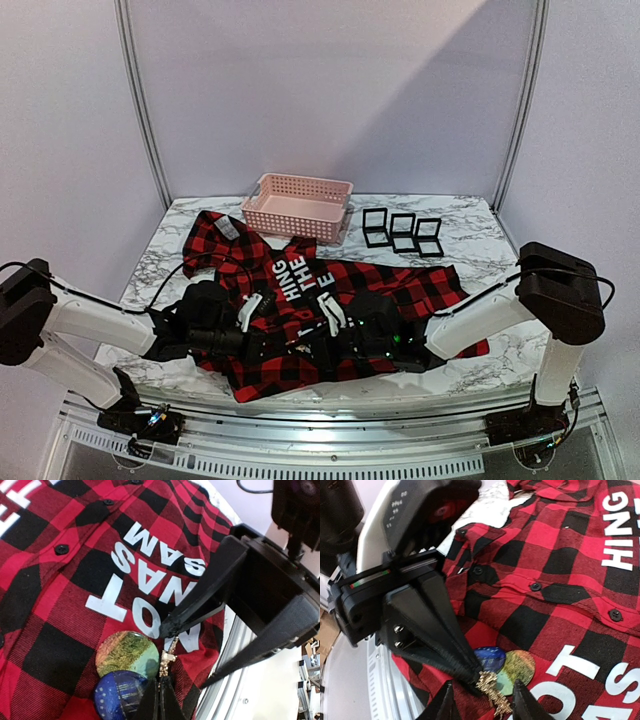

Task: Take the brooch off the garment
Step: Open the brooch with the flattened clothing.

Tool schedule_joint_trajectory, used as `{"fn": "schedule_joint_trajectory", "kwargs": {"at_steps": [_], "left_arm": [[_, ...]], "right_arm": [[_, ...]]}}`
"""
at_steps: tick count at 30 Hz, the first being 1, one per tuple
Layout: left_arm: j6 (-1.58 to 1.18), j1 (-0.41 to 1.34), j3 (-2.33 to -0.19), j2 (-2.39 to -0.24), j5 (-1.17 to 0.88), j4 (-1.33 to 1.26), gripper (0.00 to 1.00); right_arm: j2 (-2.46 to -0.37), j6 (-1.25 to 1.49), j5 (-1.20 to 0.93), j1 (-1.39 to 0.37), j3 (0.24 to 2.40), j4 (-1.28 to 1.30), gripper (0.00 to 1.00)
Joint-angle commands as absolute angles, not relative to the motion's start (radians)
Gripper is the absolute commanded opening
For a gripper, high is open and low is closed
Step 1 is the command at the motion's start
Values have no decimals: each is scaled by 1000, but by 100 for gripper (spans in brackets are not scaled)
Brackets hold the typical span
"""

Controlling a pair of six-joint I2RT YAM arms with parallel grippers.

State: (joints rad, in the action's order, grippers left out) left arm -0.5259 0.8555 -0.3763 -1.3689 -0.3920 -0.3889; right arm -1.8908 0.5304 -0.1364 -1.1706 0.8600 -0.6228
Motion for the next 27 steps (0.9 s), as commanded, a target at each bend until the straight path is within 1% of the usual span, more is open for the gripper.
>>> {"fn": "schedule_joint_trajectory", "kwargs": {"at_steps": [1,5,10,20,27], "left_arm": [[-515,850,-351,-1383,-364,-406,0],[-518,850,-339,-1376,-377,-431,0],[-517,850,-332,-1360,-404,-455,0],[-524,850,-319,-1361,-499,-516,0],[-524,850,-325,-1363,-543,-517,0]], "right_arm": [[-1873,576,-222,-1164,823,-709,45],[-1869,591,-249,-1151,796,-739,52],[-1870,621,-293,-1130,753,-805,55],[-1870,668,-343,-1087,691,-891,56],[-1892,654,-385,-1087,721,-872,54]]}}
